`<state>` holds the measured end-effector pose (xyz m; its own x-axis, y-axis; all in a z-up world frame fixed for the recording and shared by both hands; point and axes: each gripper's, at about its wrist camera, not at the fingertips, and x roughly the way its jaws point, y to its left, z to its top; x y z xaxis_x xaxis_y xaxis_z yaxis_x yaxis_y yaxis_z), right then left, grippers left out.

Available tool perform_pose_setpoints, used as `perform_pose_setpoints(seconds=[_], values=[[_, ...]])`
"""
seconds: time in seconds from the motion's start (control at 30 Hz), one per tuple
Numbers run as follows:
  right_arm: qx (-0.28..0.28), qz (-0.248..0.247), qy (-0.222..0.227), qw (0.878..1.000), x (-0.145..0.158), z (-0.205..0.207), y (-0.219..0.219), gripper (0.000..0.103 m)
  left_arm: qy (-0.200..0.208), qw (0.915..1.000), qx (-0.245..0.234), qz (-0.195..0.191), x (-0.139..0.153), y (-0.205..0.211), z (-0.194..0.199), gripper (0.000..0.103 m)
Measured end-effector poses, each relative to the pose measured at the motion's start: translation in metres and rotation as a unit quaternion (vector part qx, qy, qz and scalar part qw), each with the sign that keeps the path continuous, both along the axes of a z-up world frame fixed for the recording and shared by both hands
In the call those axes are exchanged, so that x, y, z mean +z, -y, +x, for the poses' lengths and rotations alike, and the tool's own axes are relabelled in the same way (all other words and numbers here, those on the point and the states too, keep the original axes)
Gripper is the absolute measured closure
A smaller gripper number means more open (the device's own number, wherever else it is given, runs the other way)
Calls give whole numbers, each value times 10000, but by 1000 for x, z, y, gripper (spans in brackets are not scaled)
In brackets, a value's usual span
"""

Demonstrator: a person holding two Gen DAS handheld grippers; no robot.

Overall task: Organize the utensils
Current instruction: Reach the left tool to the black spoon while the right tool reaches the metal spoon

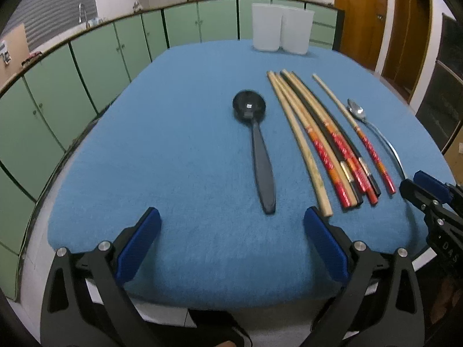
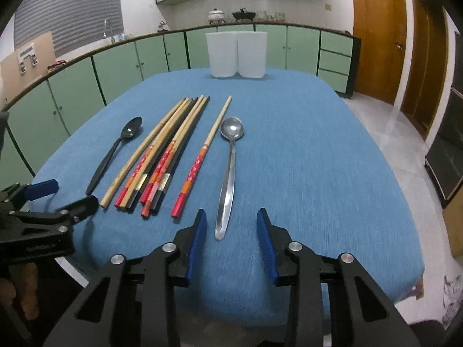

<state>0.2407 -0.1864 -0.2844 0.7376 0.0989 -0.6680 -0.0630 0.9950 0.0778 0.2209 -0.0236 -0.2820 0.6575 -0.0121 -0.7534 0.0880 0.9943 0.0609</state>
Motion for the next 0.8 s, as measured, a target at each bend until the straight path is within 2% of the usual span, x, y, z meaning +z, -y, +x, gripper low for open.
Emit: perform_pose_setpoints(seconds=[0.07, 0.17, 0.23, 0.37, 0.43, 0.6, 0.67, 0.73, 0.8], values=[[26, 12, 51, 10000, 0, 3, 1, 73, 75, 10000, -43, 7, 1, 2, 2, 12], [33, 26, 82, 10000, 0, 7, 3, 77, 150, 9998, -81, -31, 2, 5, 6, 26], [18, 60, 81, 9999, 0, 9, 3, 80, 175, 9997, -118, -79, 4, 7, 8, 41], [29, 85, 103, 9999, 0, 10, 3, 82, 210, 9995, -193, -167, 3, 10, 8, 55], [33, 86, 119, 9999, -1, 10, 2, 82, 227, 9993, -252, -163, 4, 13, 7, 67], [31, 117, 151, 9998, -2, 10, 1, 83, 220, 9991, -280, -219, 3, 13, 6, 75], [80, 151, 143, 9998, -2, 9, 1, 92, 200, 9990, -298, -267, 3, 13, 7, 80], [102, 145, 134, 9998, -2, 9, 0, 93, 160, 9988, -316, -335, 4, 13, 8, 90], [105, 172, 116, 9997, -1, 10, 1, 93, 131, 9987, -319, -376, 5, 13, 9, 91]])
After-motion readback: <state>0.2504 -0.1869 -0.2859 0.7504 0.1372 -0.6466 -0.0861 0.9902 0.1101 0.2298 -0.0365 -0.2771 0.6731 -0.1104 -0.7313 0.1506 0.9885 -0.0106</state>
